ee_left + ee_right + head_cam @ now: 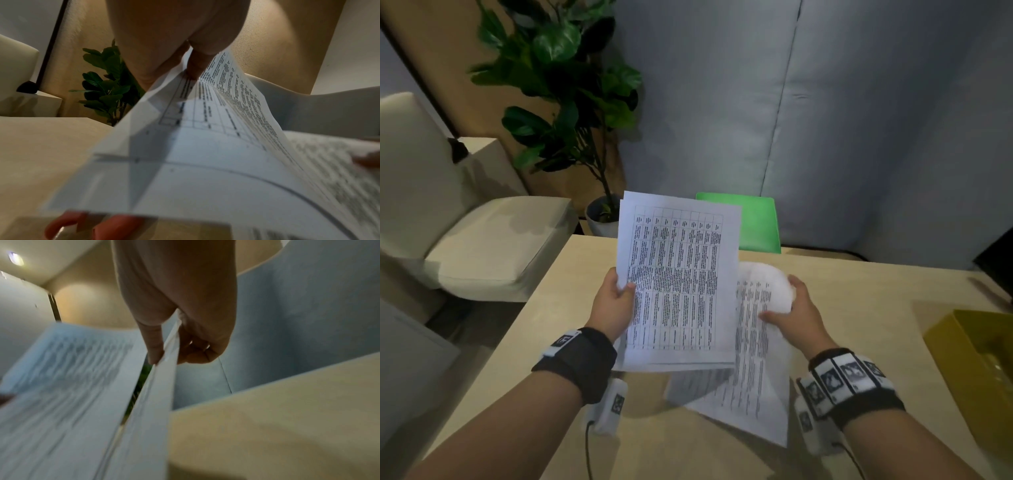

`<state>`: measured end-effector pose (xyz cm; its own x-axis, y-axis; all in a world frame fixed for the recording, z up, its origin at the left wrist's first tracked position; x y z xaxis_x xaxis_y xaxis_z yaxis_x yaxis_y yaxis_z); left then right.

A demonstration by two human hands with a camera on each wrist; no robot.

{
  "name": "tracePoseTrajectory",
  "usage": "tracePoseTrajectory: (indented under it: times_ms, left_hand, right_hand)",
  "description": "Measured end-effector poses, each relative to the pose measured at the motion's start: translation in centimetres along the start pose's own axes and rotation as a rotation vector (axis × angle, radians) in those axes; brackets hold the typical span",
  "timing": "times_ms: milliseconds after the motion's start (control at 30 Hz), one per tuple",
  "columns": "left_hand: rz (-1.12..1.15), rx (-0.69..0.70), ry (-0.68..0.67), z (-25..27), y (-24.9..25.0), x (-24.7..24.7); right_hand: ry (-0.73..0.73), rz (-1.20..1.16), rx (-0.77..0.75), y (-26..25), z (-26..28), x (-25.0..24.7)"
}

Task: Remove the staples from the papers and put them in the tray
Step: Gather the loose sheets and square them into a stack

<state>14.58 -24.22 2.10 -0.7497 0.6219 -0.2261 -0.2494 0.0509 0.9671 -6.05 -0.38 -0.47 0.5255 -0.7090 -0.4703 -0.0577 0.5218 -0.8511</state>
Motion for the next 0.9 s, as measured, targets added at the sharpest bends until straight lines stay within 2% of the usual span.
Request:
tracePoseTrajectory:
  times_ms: [100,167,367,500,567,733,900]
  left_hand:
    - [0.011,-0.001,0.012,0.3,0.5,0.8]
    - [0.018,0.0,0.018,0.5,0.9,1.6]
    - [0.037,0.001,0.022,1.3,2.6,4.9]
    - [0.044,-0.003,0.013,2.1,4.0,7.4]
    - [0.052,0.004,-0.003,2.8,4.9,8.9]
    - [0.116,0.026,-0.086,4.8,7.4,12.6]
    - [0.292,0.049,-0.151,6.7,9.8,15.6]
  right_hand:
    - [0.137,-0.124,-0.124,-3.1,0.5,-4.8]
    - [0.158,-0.178,-0.223,-5.3,1.4,-7.5]
    - [-0.003,-0.38,-0.405,-9.5,4.6,-11.7]
    - [-0.218,-0.521,-0.429,-10.8,6.1,-13.1]
    - [-0.264,-0.555,-0.438,-11.0,6.2,-13.7]
    - [-0.231,-0.518,-0.397,-10.1,4.1,-13.9]
    - [-0.103,-0.457,-0.311,-7.6,2.2,-14.4]
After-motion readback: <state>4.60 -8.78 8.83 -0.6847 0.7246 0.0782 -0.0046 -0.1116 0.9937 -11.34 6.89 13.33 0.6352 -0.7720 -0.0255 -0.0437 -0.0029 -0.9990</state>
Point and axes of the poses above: each hand's wrist, its own z-axis away from the middle knuckle, its own x-axis out of the palm, y = z × x, the point moved 4 cm from there along -z, towards the middle knuckle, and after that the axes turned 1 degree about -z, right-handed, at the moved point
